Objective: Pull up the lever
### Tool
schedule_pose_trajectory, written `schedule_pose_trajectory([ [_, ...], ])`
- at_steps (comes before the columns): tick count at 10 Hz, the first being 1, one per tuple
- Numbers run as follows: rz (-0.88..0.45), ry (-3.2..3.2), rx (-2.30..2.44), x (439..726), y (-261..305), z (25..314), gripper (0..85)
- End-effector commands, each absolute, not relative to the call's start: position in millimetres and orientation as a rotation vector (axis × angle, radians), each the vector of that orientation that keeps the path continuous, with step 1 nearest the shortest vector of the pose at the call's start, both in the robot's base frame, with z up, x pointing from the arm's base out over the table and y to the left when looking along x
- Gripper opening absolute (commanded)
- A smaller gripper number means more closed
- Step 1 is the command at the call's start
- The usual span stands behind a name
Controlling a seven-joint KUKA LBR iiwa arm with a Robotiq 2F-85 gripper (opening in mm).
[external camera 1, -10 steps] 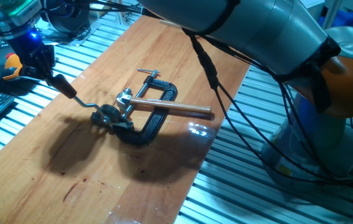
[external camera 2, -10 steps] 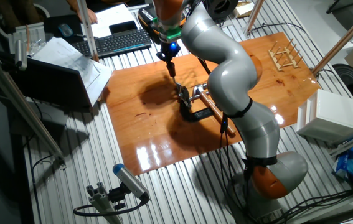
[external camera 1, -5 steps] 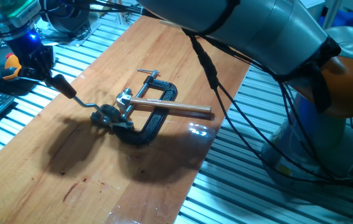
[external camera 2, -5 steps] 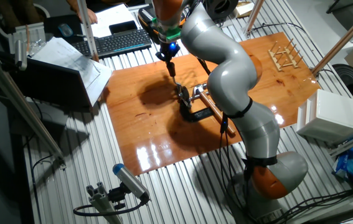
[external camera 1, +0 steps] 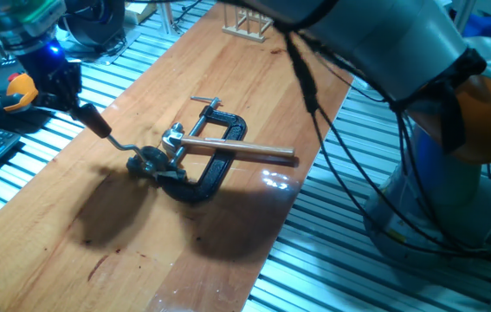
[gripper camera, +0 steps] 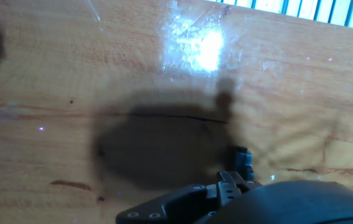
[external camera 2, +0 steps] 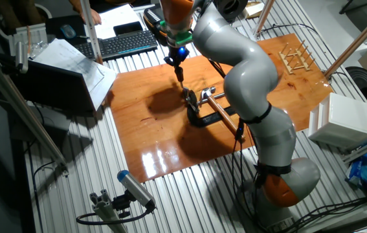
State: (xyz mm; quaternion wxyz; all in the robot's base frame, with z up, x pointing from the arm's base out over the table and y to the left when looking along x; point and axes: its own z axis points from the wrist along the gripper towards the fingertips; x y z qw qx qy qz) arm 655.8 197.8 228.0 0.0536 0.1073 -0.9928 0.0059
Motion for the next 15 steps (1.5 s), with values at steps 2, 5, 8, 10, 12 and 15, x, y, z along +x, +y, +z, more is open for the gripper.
schedule_pose_trajectory([
  [2, 0.028, -3.014, 0.354, 652.8, 194.6, 228.3, 0.0],
  [5, 0.028, -3.006, 0.388, 645.6, 192.4, 232.4, 0.0],
  [8, 0.048, -3.005, 0.407, 638.2, 192.6, 234.5, 0.0],
  [10, 0.063, -3.009, 0.422, 634.5, 192.5, 232.5, 0.0],
  [12, 0.044, -3.016, 0.407, 635.2, 194.1, 231.7, 0.0],
  [15, 0.041, -3.014, 0.381, 639.1, 198.6, 231.5, 0.0],
])
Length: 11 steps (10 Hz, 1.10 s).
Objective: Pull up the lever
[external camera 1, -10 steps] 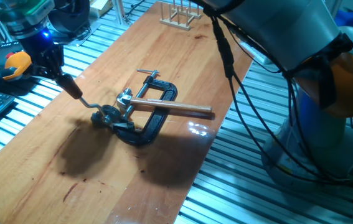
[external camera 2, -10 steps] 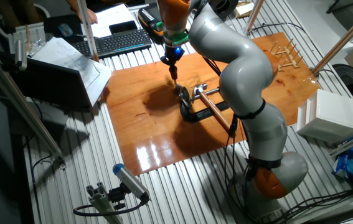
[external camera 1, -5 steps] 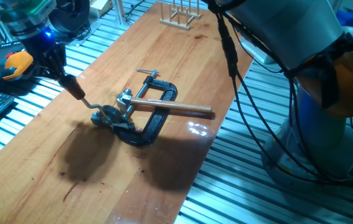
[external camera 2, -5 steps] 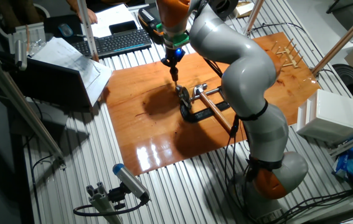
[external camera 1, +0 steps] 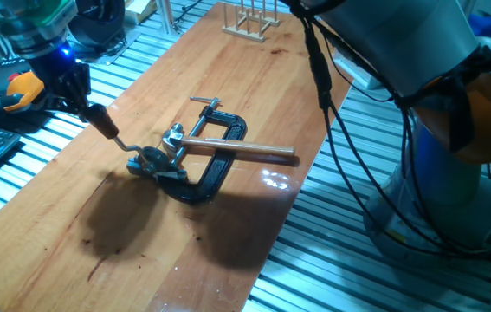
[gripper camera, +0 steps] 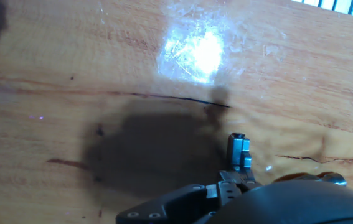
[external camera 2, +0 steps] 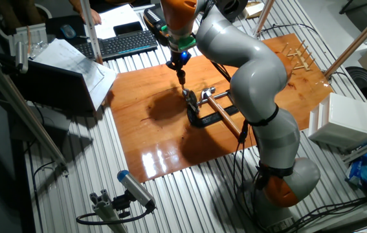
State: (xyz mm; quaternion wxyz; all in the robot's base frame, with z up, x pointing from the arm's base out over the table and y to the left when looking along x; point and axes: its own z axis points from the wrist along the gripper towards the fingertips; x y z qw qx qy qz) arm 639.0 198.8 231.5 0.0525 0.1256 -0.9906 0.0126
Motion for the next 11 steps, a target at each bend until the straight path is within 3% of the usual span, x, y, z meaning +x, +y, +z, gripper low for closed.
schedule_pose_trajectory([
  [1, 0.036, -3.010, 0.381, 639.1, 198.6, 231.5, 0.0],
  [5, 0.025, -3.003, 0.371, 637.6, 198.9, 232.1, 0.0],
  [8, 0.047, -3.015, 0.355, 603.7, 192.5, 235.6, 0.0],
  [11, 0.029, -3.021, 0.369, 588.5, 184.8, 232.0, 0.0],
])
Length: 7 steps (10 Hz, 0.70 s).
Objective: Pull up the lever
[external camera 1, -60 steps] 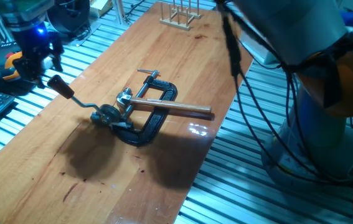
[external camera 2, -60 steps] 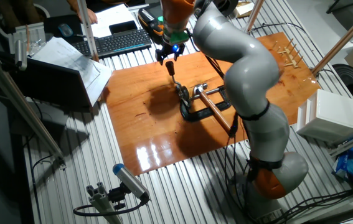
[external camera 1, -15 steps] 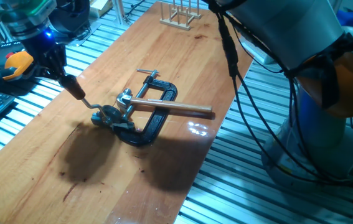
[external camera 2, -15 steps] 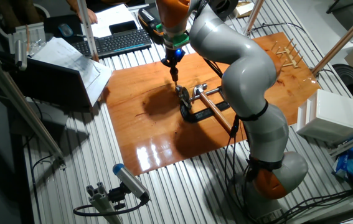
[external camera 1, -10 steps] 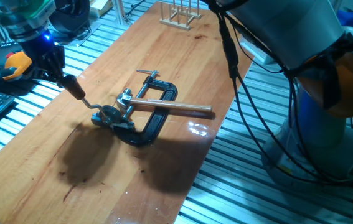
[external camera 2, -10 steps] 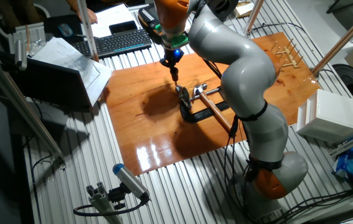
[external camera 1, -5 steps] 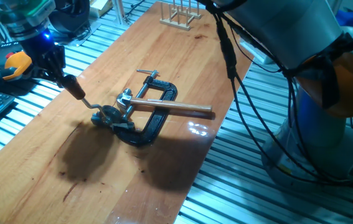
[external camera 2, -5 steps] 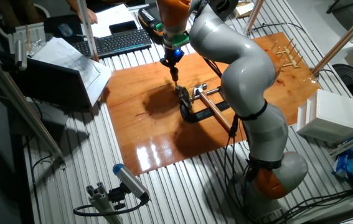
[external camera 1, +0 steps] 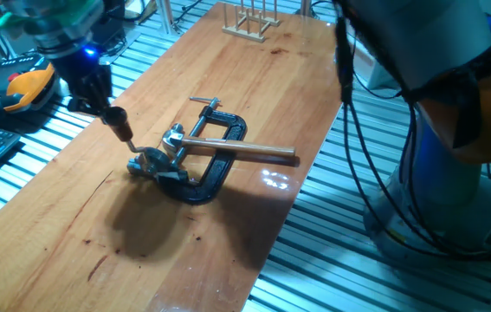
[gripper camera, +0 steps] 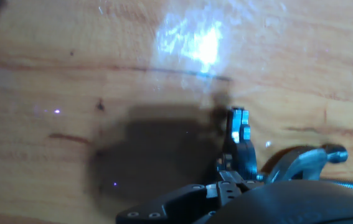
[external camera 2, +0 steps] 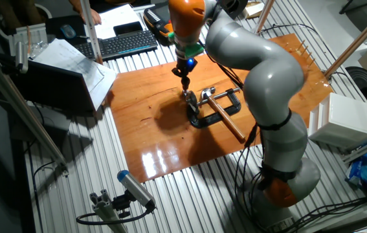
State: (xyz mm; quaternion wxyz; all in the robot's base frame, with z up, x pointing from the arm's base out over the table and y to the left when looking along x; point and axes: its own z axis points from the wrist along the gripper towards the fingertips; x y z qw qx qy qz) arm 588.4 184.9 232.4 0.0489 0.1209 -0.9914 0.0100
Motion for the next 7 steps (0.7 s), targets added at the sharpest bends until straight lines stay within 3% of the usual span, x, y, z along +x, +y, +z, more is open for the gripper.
schedule_pose_trajectory([
  [1, 0.041, -3.022, 0.368, 586.4, 184.5, 233.3, 0.0],
  [7, -0.008, -3.037, 0.370, 582.5, 172.3, 226.9, 0.0],
])
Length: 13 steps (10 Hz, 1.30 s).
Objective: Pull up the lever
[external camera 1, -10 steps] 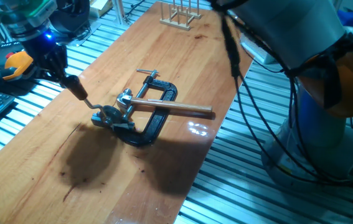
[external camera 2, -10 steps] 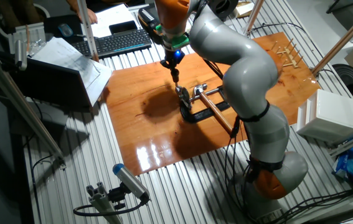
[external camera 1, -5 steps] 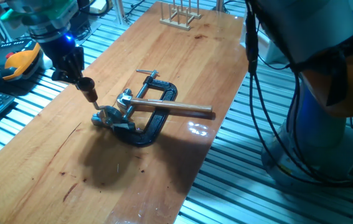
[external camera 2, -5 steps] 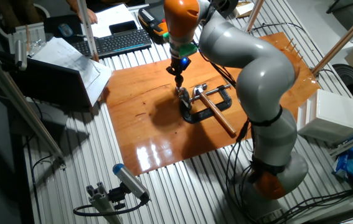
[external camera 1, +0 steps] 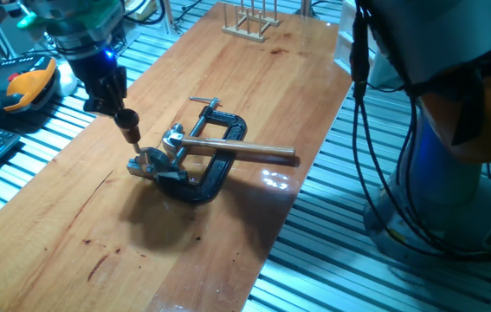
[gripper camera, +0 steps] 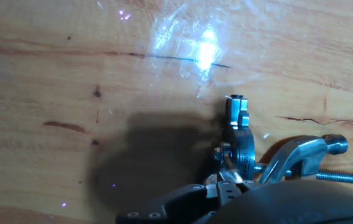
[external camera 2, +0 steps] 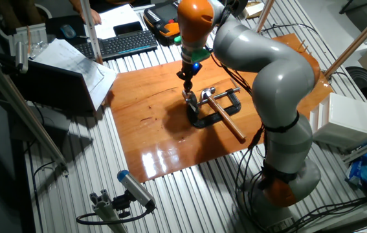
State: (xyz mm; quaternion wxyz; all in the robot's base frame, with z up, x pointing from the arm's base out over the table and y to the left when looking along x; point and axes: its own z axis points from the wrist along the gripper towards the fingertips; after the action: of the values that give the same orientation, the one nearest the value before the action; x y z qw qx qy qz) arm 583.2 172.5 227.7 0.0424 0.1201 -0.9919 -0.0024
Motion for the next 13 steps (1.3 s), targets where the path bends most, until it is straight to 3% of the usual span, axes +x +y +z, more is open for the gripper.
schedule_pose_trajectory([
  [1, -0.007, -3.029, 0.357, 587.5, 174.1, 233.1, 0.0],
  [4, -0.017, -3.003, 0.322, 619.3, 161.9, 271.4, 0.0],
  [7, -0.040, -3.052, 0.230, 630.8, 149.2, 285.0, 0.0],
  [9, 0.008, -3.095, 0.179, 629.8, 152.2, 286.8, 34.0],
  [13, -0.011, -3.100, 0.268, 631.5, 151.2, 291.2, 34.0],
])
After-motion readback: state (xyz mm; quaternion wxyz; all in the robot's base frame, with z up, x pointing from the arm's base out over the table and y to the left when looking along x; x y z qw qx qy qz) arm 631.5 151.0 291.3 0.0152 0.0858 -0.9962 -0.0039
